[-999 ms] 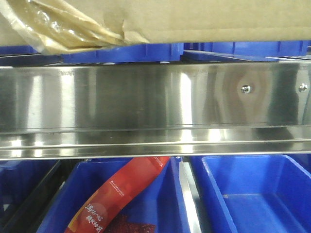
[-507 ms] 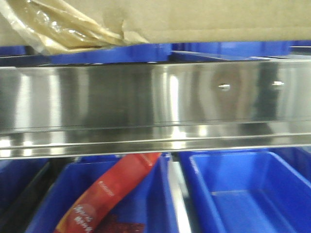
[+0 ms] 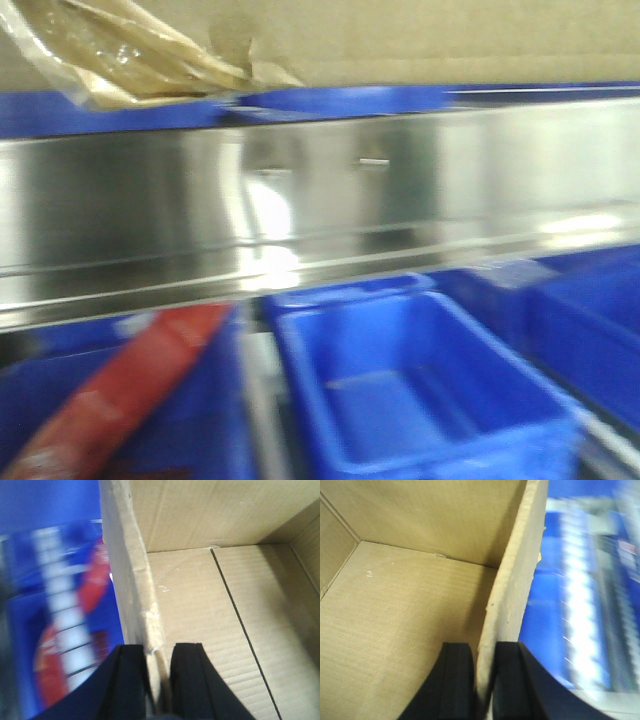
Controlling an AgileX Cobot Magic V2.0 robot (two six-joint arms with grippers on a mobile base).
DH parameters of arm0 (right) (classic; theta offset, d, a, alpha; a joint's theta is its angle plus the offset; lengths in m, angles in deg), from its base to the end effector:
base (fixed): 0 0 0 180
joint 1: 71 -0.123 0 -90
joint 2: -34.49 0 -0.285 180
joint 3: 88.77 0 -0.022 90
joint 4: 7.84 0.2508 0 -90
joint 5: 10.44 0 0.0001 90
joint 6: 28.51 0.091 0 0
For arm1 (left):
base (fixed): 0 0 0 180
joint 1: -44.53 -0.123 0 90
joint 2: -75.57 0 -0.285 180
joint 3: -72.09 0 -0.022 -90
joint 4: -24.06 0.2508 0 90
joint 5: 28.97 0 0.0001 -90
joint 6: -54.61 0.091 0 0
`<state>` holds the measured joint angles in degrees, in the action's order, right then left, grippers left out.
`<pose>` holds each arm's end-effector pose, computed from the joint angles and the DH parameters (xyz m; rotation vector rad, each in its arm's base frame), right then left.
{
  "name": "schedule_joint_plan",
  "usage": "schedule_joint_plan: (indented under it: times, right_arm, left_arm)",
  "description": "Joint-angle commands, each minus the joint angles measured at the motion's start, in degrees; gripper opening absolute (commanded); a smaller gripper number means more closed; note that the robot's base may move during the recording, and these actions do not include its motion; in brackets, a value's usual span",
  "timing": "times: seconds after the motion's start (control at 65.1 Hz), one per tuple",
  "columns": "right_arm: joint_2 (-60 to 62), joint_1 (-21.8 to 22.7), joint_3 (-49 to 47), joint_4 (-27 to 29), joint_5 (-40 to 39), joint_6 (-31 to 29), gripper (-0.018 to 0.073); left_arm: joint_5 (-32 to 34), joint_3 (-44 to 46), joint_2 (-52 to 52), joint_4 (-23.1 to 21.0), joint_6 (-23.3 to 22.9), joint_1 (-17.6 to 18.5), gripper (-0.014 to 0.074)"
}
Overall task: Grab carton from right shelf to conveyor
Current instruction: 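Hold the carton with both grippers and pull it back from the shelf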
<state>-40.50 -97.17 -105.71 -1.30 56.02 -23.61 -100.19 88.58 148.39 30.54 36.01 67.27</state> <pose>0.1771 0.0976 0.4985 -0.4166 2.1623 0.4468 0.1736 -0.0622 0.4976 0.0624 2.2312 -0.2574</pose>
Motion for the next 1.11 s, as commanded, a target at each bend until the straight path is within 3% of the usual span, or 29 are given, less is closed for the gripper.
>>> schedule_joint_plan:
  times: [0.0,1.091]
  right_arm:
    - [0.87,0.28,-0.1,-1.94,-1.77,-1.33,-0.0069]
    - [0.87,0.28,-0.1,-1.94,-1.77,-1.33,-0.0069]
  left_arm:
    - [1.26,0.36,-0.76,2.09,0.45,-0.03,-0.0009]
    - [1.26,0.36,-0.76,2.2,0.45,-0.03,-0.0009]
